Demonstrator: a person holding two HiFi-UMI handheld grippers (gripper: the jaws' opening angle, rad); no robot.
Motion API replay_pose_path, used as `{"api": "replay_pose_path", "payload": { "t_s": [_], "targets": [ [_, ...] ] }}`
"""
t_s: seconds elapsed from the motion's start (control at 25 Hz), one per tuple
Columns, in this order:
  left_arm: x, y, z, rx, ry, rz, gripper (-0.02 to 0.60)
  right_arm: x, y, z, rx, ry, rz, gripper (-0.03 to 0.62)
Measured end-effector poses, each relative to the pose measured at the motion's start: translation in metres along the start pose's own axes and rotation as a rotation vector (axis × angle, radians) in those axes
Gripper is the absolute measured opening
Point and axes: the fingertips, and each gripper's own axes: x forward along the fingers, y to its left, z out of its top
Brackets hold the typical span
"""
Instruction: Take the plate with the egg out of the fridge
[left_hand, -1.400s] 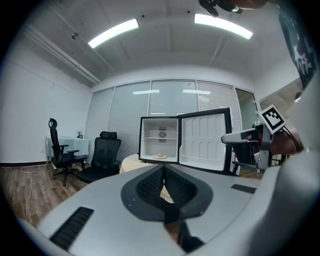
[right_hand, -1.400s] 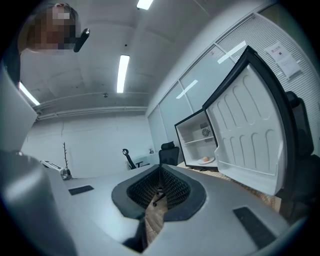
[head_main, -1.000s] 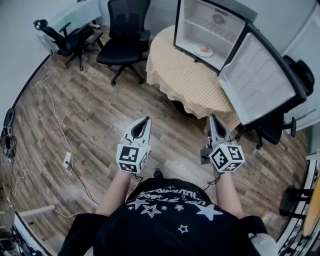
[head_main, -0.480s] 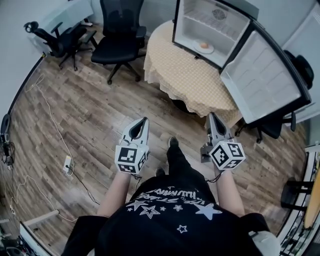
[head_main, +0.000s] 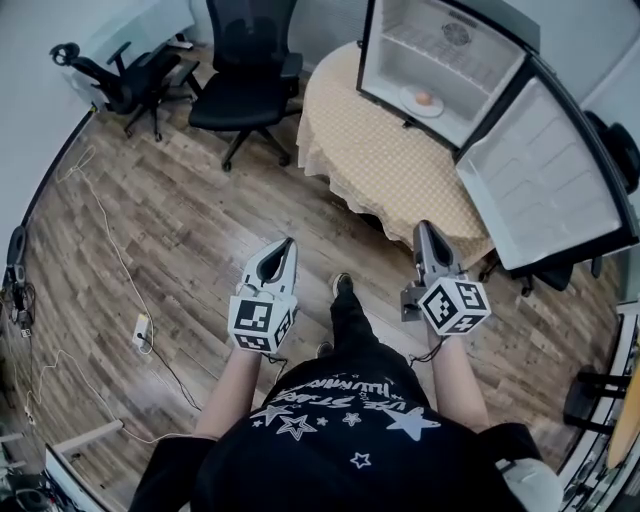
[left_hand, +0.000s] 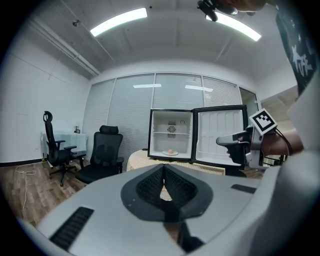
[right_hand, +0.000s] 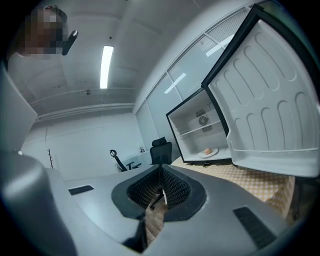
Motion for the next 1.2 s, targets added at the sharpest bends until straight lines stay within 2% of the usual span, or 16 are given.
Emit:
{"api": "replay_pose_path", "payload": {
  "t_s": [0.2,0.6,1.2],
  "targets": [
    [0.028,0.007,-0.001,-0.009,0.019,-0.016,0.006,0.021,-0.015,0.005,0.003,0.004,-0.01,0.031],
    [0.109,0.018,0.028,0.007,0.014,-0.04,0.006,0.081,-0.061,0.041,0.016,-0.026,-0.036,0.031],
    [0.207,0.021,0.062,0.051,0.029,-0.083,0.006,0.145,-0.124,0.061,0.054,-0.036,-0.067,0.031]
  ]
}}
